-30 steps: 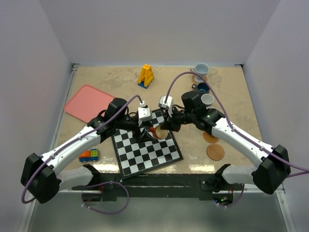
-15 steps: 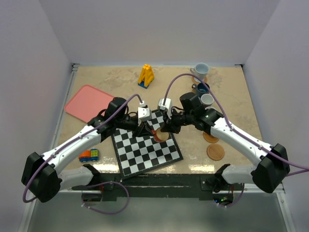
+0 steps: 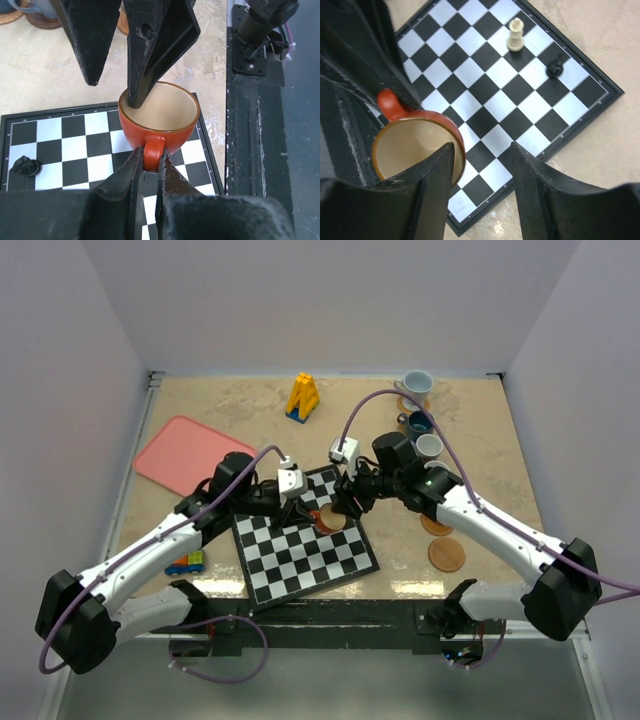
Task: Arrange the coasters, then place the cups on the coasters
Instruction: Place the cup on the coaster.
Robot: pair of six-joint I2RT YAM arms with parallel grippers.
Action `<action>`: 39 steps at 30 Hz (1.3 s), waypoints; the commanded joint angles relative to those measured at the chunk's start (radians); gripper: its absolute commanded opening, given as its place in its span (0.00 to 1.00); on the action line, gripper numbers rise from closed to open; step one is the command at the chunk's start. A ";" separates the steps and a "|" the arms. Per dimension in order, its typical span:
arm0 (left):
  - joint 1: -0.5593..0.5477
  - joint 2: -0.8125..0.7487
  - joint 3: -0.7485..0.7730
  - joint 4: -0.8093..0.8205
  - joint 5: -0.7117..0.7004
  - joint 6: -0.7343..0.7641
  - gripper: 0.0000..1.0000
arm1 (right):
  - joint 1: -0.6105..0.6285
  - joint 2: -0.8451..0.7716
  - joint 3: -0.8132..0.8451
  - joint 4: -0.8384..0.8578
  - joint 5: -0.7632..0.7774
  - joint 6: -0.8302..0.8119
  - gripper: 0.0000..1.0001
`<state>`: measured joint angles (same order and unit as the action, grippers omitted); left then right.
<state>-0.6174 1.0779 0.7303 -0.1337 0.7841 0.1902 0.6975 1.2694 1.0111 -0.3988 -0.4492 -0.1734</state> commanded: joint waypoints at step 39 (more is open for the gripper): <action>-0.194 0.066 0.196 0.191 -0.609 -0.284 0.76 | 0.000 -0.140 0.034 -0.023 0.647 0.463 0.00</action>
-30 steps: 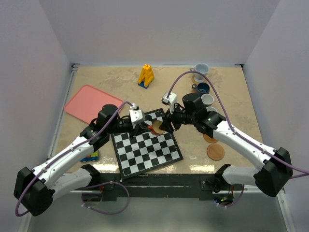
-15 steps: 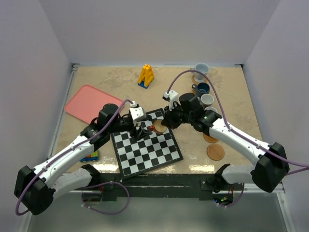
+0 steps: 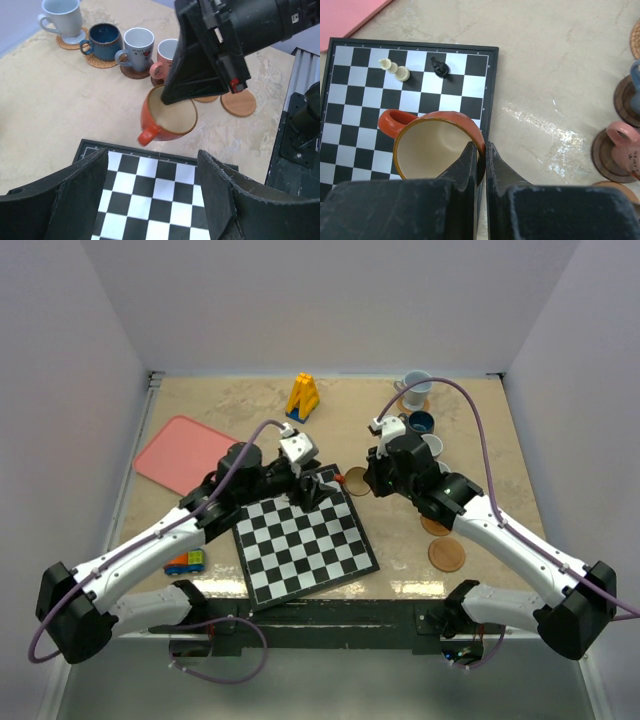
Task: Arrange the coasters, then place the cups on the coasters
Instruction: Place the cup on the coaster.
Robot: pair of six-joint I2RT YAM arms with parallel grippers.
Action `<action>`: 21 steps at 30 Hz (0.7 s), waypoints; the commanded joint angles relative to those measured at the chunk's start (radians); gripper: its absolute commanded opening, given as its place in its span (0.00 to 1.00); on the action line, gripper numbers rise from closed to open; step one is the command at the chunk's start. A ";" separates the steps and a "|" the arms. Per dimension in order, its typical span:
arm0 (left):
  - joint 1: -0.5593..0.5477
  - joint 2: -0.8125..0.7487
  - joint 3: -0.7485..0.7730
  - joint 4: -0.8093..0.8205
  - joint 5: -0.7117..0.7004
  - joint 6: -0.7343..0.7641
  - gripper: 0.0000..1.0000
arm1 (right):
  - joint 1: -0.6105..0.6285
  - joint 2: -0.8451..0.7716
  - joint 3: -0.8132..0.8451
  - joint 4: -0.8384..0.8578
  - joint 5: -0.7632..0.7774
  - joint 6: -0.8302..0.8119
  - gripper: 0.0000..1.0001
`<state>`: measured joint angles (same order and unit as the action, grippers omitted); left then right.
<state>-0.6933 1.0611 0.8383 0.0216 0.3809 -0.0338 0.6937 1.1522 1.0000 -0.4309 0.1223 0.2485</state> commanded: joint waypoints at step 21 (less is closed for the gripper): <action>-0.137 0.376 0.281 0.038 -0.241 -0.031 0.72 | 0.007 -0.028 0.029 0.034 0.039 0.028 0.00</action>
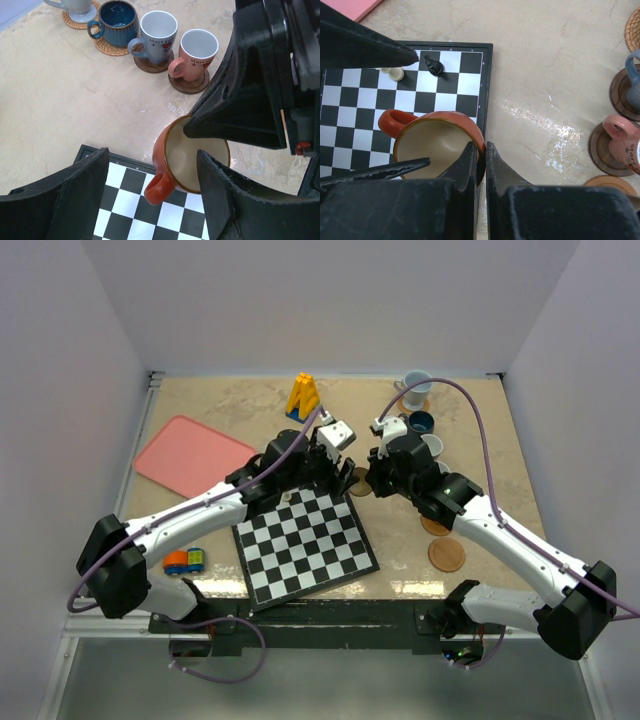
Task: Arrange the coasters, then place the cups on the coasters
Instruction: Place the cup on the coaster.
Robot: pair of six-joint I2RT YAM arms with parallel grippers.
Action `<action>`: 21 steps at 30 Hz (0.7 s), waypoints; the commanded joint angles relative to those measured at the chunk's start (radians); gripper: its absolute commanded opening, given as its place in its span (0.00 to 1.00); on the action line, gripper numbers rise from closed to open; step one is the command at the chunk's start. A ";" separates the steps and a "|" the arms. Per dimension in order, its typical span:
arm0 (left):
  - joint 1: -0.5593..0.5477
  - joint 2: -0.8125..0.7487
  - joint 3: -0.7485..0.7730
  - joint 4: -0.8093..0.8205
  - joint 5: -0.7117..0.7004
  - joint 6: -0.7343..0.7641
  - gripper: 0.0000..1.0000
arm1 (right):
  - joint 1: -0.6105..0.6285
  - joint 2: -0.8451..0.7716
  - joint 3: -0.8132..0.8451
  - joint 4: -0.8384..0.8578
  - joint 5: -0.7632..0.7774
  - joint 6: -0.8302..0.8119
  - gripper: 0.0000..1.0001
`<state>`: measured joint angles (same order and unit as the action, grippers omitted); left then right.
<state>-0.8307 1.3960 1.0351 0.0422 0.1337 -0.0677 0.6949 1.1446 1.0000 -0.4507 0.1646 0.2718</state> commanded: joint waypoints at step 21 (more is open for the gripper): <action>-0.030 0.155 0.155 -0.137 0.024 0.052 0.43 | 0.011 -0.029 0.038 0.044 0.047 0.003 0.00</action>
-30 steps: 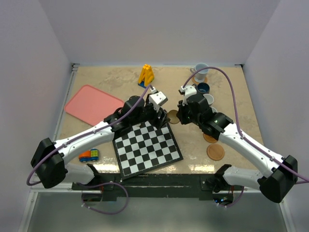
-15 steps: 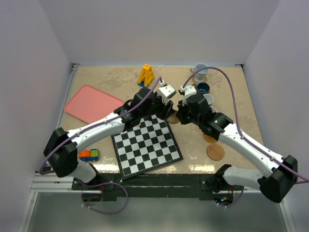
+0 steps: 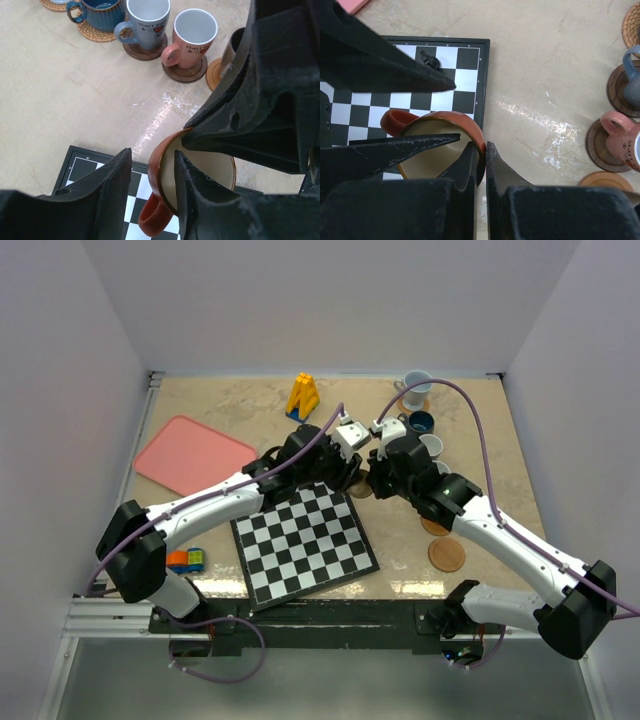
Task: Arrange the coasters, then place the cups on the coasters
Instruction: Place the cup on the coaster.
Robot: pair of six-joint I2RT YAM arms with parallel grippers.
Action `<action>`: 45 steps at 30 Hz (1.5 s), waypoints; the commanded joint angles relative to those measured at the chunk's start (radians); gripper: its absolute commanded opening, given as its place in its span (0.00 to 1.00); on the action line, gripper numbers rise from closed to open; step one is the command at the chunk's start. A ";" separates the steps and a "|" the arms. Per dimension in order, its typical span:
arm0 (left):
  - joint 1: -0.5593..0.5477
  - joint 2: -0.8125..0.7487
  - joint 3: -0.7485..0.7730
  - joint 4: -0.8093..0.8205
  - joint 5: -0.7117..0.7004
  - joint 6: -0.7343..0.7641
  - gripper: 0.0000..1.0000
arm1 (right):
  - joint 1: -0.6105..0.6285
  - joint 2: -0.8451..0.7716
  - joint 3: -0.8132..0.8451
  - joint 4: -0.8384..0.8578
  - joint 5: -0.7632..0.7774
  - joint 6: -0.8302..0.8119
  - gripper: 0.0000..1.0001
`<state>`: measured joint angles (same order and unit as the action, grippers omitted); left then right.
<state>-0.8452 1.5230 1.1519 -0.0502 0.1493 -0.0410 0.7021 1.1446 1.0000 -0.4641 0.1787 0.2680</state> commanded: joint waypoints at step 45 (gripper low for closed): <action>-0.313 0.261 0.135 0.125 -0.108 -0.230 0.00 | -0.038 -0.517 0.078 0.148 0.372 0.105 0.98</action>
<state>-1.0958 1.7184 1.1698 0.0124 0.0666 -0.2260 0.6655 0.6338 1.0264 -0.3527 0.5331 0.3939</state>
